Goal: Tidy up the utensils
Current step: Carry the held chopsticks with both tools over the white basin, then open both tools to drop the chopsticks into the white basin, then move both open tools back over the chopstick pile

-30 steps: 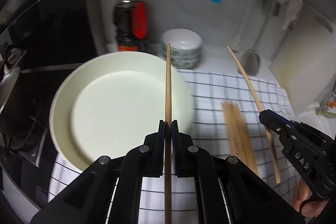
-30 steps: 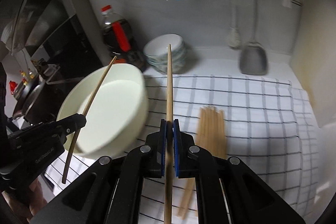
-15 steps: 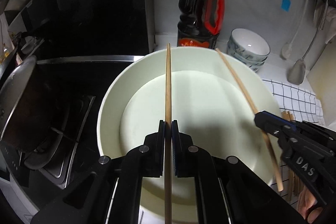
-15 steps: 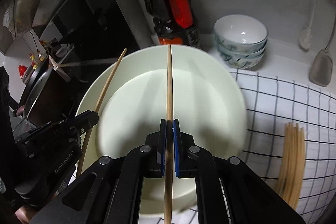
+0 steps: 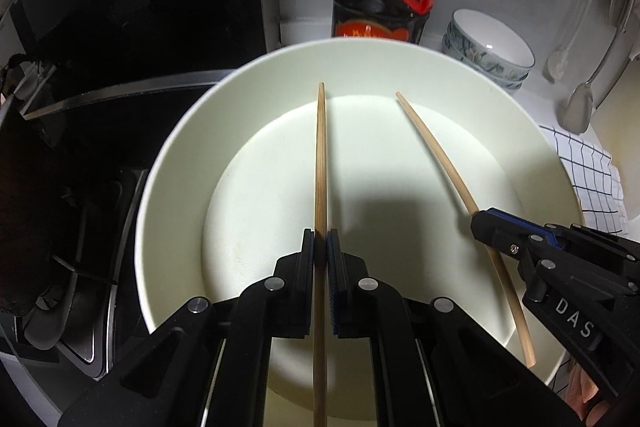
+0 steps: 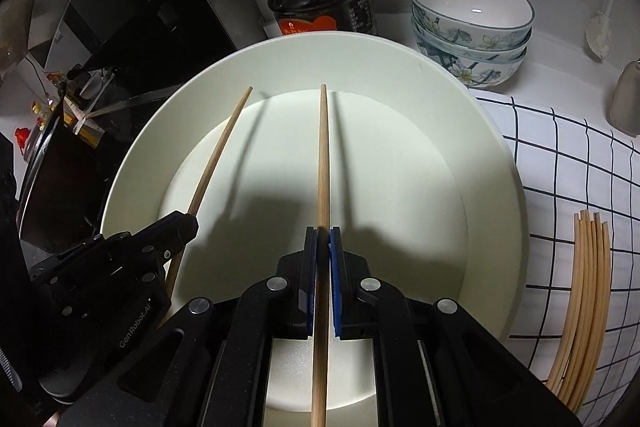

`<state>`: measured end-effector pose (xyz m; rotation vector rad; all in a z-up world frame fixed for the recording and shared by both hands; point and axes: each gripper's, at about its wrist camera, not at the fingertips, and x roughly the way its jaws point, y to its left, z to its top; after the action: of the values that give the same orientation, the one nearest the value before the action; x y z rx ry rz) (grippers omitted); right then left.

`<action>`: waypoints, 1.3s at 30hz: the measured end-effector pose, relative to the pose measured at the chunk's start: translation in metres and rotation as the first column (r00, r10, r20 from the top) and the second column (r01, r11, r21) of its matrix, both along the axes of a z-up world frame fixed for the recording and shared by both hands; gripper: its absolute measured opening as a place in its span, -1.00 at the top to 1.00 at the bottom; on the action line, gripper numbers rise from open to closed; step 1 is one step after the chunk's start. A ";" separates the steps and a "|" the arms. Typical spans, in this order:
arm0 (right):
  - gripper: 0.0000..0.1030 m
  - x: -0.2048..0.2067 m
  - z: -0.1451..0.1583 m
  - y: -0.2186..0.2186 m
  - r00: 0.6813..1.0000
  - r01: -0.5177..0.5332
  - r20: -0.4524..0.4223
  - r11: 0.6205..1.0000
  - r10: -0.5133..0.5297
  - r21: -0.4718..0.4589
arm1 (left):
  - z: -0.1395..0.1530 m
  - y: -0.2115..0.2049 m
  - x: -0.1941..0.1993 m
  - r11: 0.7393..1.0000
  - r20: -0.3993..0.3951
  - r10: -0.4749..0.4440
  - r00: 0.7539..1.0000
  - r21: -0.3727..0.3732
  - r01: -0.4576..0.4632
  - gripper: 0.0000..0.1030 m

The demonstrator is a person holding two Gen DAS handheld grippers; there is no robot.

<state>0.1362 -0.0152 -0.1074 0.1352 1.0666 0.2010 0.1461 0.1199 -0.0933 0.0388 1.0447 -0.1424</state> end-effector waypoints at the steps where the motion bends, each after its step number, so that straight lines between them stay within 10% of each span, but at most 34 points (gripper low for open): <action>1: 0.88 0.000 -0.001 0.000 1.000 0.001 -0.001 1.000 -0.001 -0.001 | -0.002 0.000 0.000 1.000 -0.005 -0.002 1.000 -0.001 0.002 0.86; 8: 0.69 -0.002 -0.002 -0.004 1.000 0.026 0.000 1.000 -0.026 -0.016 | -0.004 0.004 -0.002 1.000 -0.017 0.013 1.000 0.008 -0.013 0.81; 13: 0.62 -0.008 0.005 -0.007 0.999 0.032 0.021 0.999 -0.032 -0.023 | 0.005 0.012 -0.007 0.999 0.014 0.053 0.999 0.005 -0.053 -0.14; 39: -0.12 -0.075 0.054 -0.038 0.995 0.031 0.092 0.998 -0.026 -0.051 | 0.056 0.010 -0.079 0.994 0.059 0.105 0.993 0.010 -0.106 -0.80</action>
<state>0.0607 -0.0533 -0.0534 0.0934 0.9780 0.1521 0.0669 0.1297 -0.0376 -0.0009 0.9871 -0.0383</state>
